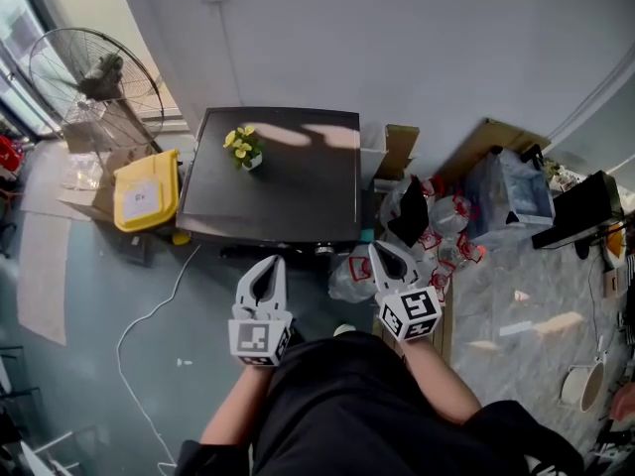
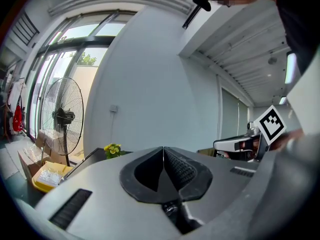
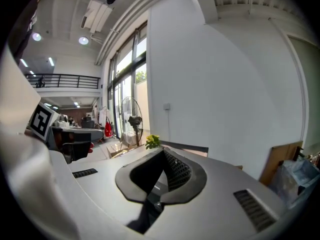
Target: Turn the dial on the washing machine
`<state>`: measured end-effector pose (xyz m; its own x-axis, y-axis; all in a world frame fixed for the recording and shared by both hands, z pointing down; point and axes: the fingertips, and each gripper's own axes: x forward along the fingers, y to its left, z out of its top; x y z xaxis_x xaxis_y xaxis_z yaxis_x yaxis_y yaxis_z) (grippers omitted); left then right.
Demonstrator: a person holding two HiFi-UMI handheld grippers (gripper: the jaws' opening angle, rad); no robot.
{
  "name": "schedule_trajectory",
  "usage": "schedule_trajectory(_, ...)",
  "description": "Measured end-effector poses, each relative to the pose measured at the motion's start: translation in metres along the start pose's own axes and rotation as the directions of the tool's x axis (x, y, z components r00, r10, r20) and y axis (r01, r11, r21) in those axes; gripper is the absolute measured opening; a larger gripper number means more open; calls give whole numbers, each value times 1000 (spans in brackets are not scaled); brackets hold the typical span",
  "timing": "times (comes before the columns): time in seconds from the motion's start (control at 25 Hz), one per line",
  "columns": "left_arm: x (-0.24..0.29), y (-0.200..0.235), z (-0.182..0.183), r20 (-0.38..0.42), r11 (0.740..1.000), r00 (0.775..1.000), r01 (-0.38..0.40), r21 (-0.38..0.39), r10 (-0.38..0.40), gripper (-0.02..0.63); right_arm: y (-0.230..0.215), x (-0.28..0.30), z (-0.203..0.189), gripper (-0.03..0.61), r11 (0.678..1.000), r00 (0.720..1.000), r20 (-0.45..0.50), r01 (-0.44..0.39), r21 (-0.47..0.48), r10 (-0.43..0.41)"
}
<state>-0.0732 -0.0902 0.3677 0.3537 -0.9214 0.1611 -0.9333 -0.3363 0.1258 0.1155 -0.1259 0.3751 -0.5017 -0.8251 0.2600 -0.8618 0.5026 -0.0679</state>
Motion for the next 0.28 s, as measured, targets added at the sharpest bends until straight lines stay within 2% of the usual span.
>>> schedule_trajectory(0.28, 21, -20, 9, -2, 1000, 1000, -8, 8, 8, 6, -23, 0, 2, -2, 999, 999, 5, -35, -1, 35)
